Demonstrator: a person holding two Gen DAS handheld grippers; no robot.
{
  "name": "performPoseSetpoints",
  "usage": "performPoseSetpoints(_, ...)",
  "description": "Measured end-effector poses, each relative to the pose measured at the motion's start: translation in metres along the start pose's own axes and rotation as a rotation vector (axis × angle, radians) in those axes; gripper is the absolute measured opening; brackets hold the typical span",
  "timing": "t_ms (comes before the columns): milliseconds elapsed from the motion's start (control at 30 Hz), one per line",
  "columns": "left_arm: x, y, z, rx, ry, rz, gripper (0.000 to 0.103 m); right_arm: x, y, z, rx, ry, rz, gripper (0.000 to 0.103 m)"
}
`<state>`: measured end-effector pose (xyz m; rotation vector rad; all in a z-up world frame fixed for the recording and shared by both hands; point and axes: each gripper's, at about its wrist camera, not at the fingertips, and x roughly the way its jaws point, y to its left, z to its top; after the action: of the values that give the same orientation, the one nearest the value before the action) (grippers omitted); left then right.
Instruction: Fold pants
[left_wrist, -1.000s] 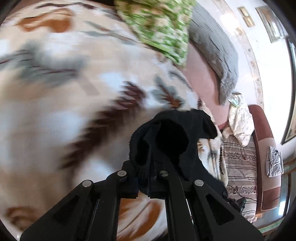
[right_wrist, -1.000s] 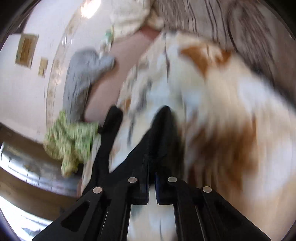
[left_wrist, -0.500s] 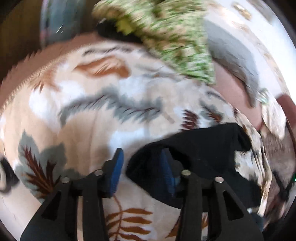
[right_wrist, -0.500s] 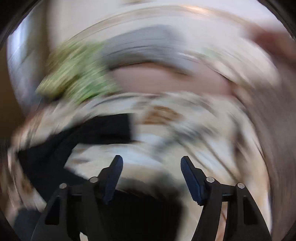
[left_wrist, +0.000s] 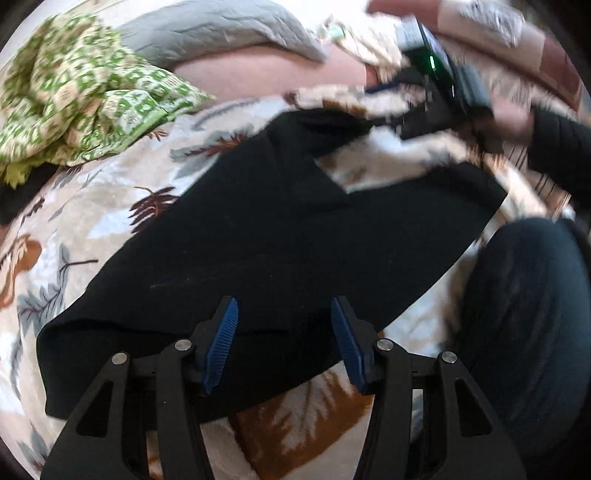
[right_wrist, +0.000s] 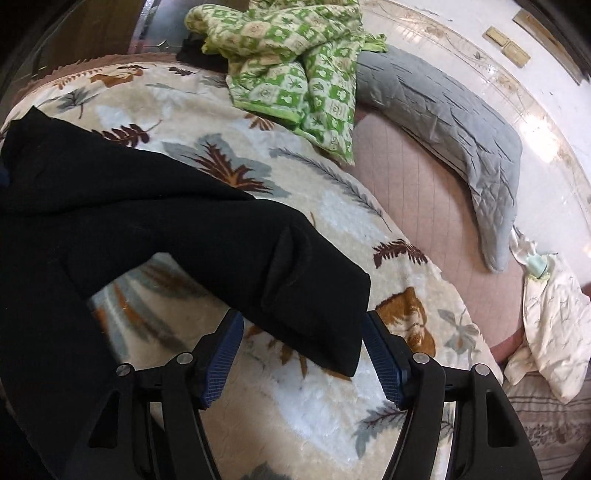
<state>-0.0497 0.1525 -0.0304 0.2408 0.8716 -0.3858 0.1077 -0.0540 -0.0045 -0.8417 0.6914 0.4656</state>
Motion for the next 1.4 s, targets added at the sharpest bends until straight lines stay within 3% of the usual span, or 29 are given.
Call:
performPoseSetpoints(200,0.010,-0.005,0.000,0.085,-0.009,0.245,0.054,0.009,-0.002,0.003,0.008,-0.005,0.020,0.071)
performPoseSetpoints(267,0.013,-0.010,-0.001,0.126,-0.004,0.288,0.033,0.012,-0.004,0.000,0.023,-0.009,0.039,0.072)
performPoseSetpoints(300,0.014,-0.011,-0.001,0.132,0.009,0.295,0.008,0.013,-0.005,-0.002,0.037,-0.013,0.045,0.072)
performPoseSetpoints(367,0.012,-0.009,0.001,0.111,0.002,0.314,0.008,0.015,-0.008,-0.005,0.063,-0.028,0.043,0.072)
performPoseSetpoints(533,-0.011,0.022,0.015,-0.084,-0.068,0.319,0.008,0.025,-0.009,0.003,0.081,-0.061,-0.006,0.069)
performPoseSetpoints(567,-0.014,0.027,0.017,-0.113,-0.079,0.316,0.008,0.030,-0.010,0.006,0.081,-0.039,-0.023,0.058)
performPoseSetpoints(600,-0.019,0.034,0.019,-0.144,-0.089,0.308,0.008,0.033,-0.013,0.008,0.092,-0.017,-0.031,0.038)
performPoseSetpoints(633,-0.023,0.044,0.022,-0.180,-0.101,0.307,0.008,0.037,-0.020,0.010,0.123,0.018,-0.040,0.007)
performPoseSetpoints(667,-0.024,0.050,0.025,-0.200,-0.106,0.311,0.008,0.037,-0.030,0.011,0.177,0.046,-0.058,0.003)
performPoseSetpoints(800,-0.031,0.087,0.042,-0.280,-0.135,0.337,0.008,0.003,-0.077,-0.002,0.398,-0.002,-0.090,0.003)
performPoseSetpoints(967,-0.022,0.173,0.072,-0.491,-0.132,0.312,0.007,-0.079,-0.131,-0.039,0.729,-0.147,0.062,0.003)
performPoseSetpoints(1100,0.003,0.208,0.075,-0.588,-0.092,0.273,0.007,-0.144,-0.136,-0.063,0.846,-0.273,0.153,0.003)
performPoseSetpoints(1200,0.018,0.212,0.076,-0.591,-0.061,0.256,0.007,-0.175,-0.130,-0.083,0.907,-0.333,0.185,0.003)
performPoseSetpoints(1267,0.029,0.208,0.080,-0.552,-0.032,0.254,0.007,-0.173,-0.131,-0.098,0.932,-0.314,0.176,0.003)
performPoseSetpoints(1400,0.058,0.203,0.084,-0.510,0.038,0.267,0.008,-0.117,-0.136,-0.142,1.018,-0.160,0.160,0.003)
